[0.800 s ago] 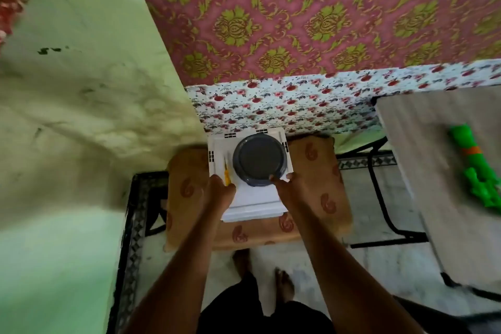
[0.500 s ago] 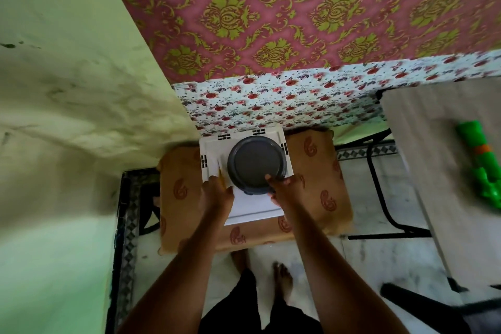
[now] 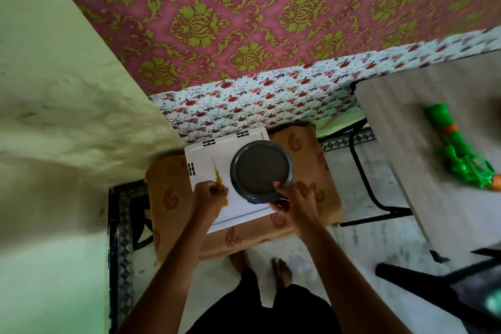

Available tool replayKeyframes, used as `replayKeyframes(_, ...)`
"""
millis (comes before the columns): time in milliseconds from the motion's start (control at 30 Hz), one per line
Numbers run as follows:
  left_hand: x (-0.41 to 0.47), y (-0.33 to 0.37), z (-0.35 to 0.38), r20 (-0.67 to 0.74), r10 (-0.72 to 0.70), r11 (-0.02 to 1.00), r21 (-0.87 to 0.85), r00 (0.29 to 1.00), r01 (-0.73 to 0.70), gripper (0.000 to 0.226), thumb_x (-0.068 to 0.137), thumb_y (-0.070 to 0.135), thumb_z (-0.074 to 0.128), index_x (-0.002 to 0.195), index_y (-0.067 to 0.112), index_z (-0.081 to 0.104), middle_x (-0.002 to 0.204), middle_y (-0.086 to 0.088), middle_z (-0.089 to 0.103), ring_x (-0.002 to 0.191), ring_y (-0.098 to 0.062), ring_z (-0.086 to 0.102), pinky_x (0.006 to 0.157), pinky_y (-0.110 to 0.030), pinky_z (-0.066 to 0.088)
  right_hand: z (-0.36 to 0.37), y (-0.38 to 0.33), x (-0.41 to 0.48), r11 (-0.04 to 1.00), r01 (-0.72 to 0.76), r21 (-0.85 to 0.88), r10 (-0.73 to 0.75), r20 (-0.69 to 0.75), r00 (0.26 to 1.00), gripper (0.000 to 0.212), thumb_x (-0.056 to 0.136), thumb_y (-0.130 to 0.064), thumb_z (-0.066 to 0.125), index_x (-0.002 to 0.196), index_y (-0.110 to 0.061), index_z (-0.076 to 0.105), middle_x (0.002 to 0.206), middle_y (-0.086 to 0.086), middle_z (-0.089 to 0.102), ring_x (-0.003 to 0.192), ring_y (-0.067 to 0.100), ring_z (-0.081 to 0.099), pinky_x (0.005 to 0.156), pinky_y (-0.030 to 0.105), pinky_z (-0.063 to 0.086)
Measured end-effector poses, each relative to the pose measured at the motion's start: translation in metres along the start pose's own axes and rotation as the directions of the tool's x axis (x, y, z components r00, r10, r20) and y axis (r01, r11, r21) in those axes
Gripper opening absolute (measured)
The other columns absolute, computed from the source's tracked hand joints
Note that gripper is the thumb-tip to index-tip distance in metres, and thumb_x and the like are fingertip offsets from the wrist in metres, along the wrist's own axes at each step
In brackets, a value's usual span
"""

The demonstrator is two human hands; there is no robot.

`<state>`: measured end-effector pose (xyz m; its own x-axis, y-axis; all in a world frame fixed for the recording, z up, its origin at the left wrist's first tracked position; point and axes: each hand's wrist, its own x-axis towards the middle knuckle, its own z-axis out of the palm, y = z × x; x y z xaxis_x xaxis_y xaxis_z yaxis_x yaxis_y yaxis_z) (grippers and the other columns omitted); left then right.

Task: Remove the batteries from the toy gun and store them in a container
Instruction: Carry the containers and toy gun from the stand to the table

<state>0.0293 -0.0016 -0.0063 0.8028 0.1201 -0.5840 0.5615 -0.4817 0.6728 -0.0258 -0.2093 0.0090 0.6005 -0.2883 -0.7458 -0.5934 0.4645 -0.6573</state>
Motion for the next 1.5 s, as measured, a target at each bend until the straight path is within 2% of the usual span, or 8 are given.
replayKeyframes(133,-0.025,0.026,0.012,0.071,0.071,0.996,-0.055,0.995,-0.067,0.014,0.089,0.025,0.081,0.079,0.017,0.075,0.076,-0.008,0.076,0.079,-0.029,0.076,0.083,-0.051,0.065,-0.036,-0.01,-0.032,0.987,0.127,0.101,-0.116,-0.1,0.988,0.056,0.081,-0.014,0.084,0.119,0.01,0.05,0.102,0.028,0.069,0.09,0.045,0.074,0.065,0.04,0.06)
replayKeyframes(233,-0.048,0.054,0.031,0.125,0.114,0.989,-0.108,0.986,-0.1,0.01,0.092,0.015,0.076,0.083,0.015,0.078,0.071,-0.005,0.075,0.075,-0.024,0.074,0.081,-0.046,0.066,-0.067,-0.023,-0.059,0.953,0.207,0.221,-0.18,-0.135,0.974,0.038,0.086,-0.007,0.078,0.114,-0.01,0.053,0.105,0.019,0.072,0.09,0.042,0.075,0.071,0.046,0.061)
replayKeyframes(400,-0.095,0.102,0.081,0.232,0.24,0.964,-0.17,0.943,-0.204,0.014,0.094,0.012,0.073,0.081,0.015,0.078,0.069,-0.001,0.073,0.077,-0.024,0.072,0.073,-0.035,0.065,-0.133,-0.05,-0.093,0.93,0.264,0.255,-0.214,-0.209,0.954,0.044,0.091,-0.015,0.075,0.128,0.0,0.059,0.114,0.026,0.072,0.096,0.04,0.075,0.084,0.054,0.062)
replayKeyframes(567,-0.152,0.145,0.15,0.304,0.277,0.951,-0.22,0.911,-0.216,0.008,0.095,0.014,0.076,0.087,0.014,0.075,0.076,-0.006,0.071,0.074,-0.018,0.07,0.086,-0.052,0.062,-0.22,-0.084,-0.116,0.891,0.363,0.271,-0.291,-0.272,0.917,0.029,0.094,-0.017,0.072,0.116,0.0,0.066,0.094,0.02,0.072,0.085,0.038,0.075,0.082,0.056,0.062)
replayKeyframes(667,-0.19,0.167,0.199,0.28,0.323,0.932,-0.258,0.904,-0.253,0.022,0.096,0.009,0.074,0.078,0.018,0.069,0.068,-0.002,0.067,0.06,-0.009,0.066,0.073,-0.038,0.059,-0.279,-0.1,-0.126,0.874,0.382,0.301,-0.301,-0.283,0.911,0.026,0.095,-0.015,0.07,0.112,0.004,0.065,0.091,0.022,0.069,0.082,0.037,0.073,0.083,0.055,0.062)
replayKeyframes(833,-0.249,0.189,0.284,0.262,0.369,0.914,-0.277,0.892,-0.296,0.014,0.096,0.006,0.074,0.083,0.01,0.069,0.068,-0.002,0.066,0.064,-0.012,0.063,0.059,-0.021,0.055,-0.379,-0.114,-0.138,0.862,0.415,0.292,-0.327,-0.305,0.894,0.025,0.093,-0.016,0.071,0.111,0.001,0.065,0.094,0.022,0.07,0.081,0.038,0.073,0.077,0.049,0.063)
replayKeyframes(967,-0.292,0.201,0.343,0.285,0.345,0.912,-0.326,0.894,-0.248,0.012,0.097,0.006,0.072,0.086,0.007,0.068,0.065,-0.003,0.063,0.062,-0.015,0.062,0.047,-0.019,0.052,-0.443,-0.128,-0.137,0.844,0.461,0.273,-0.365,-0.336,0.868,0.032,0.092,-0.016,0.073,0.118,-0.001,0.062,0.101,0.024,0.071,0.081,0.038,0.076,0.071,0.044,0.064)
replayKeyframes(1500,-0.286,0.264,0.43,0.386,0.333,0.911,-0.366,0.86,-0.188,0.007,0.096,0.006,0.074,0.095,-0.001,0.073,0.09,-0.021,0.07,0.079,-0.031,0.071,0.062,-0.029,0.062,-0.502,-0.181,-0.113,0.809,0.51,0.292,-0.36,-0.439,0.823,0.037,0.09,-0.024,0.078,0.12,-0.008,0.063,0.106,0.023,0.072,0.092,0.037,0.076,0.076,0.046,0.065)
